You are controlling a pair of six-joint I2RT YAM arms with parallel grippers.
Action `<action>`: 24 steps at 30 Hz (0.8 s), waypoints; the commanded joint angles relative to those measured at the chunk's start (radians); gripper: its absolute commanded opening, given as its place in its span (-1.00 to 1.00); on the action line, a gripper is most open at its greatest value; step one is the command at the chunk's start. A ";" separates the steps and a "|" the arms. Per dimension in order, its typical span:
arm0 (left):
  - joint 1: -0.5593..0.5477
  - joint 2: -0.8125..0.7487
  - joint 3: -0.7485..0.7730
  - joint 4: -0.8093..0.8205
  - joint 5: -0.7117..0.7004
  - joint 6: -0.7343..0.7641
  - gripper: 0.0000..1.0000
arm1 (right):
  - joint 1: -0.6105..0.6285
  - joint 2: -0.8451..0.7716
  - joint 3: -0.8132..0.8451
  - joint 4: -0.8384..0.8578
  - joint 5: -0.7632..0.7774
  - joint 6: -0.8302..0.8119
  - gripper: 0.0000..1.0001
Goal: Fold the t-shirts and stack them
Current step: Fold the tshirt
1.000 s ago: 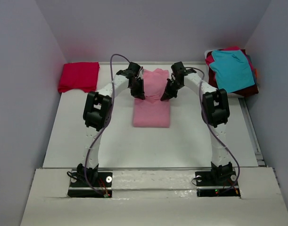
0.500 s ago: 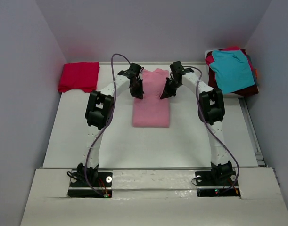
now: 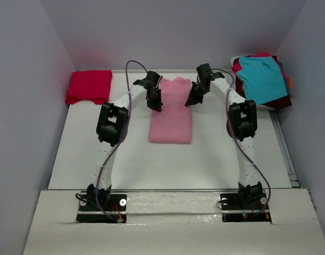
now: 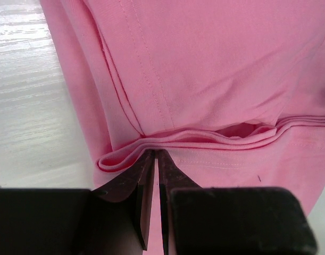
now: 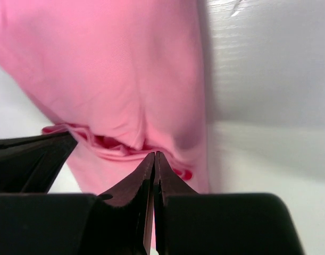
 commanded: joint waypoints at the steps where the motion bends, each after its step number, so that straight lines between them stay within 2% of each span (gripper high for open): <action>1: 0.005 -0.015 0.005 0.021 -0.019 0.006 -0.58 | 0.000 -0.170 -0.025 -0.002 -0.003 -0.019 -0.83; 6: 0.005 -0.010 0.008 0.023 -0.015 0.005 -0.58 | 0.000 -0.265 -0.139 0.006 -0.030 -0.017 -0.83; 14: 0.005 -0.004 0.020 0.017 -0.009 0.006 -0.58 | 0.000 -0.285 -0.352 0.050 -0.092 -0.026 -0.83; 24: 0.005 -0.002 0.022 0.012 -0.004 0.009 -0.59 | 0.020 -0.196 -0.380 0.081 -0.107 -0.034 -0.83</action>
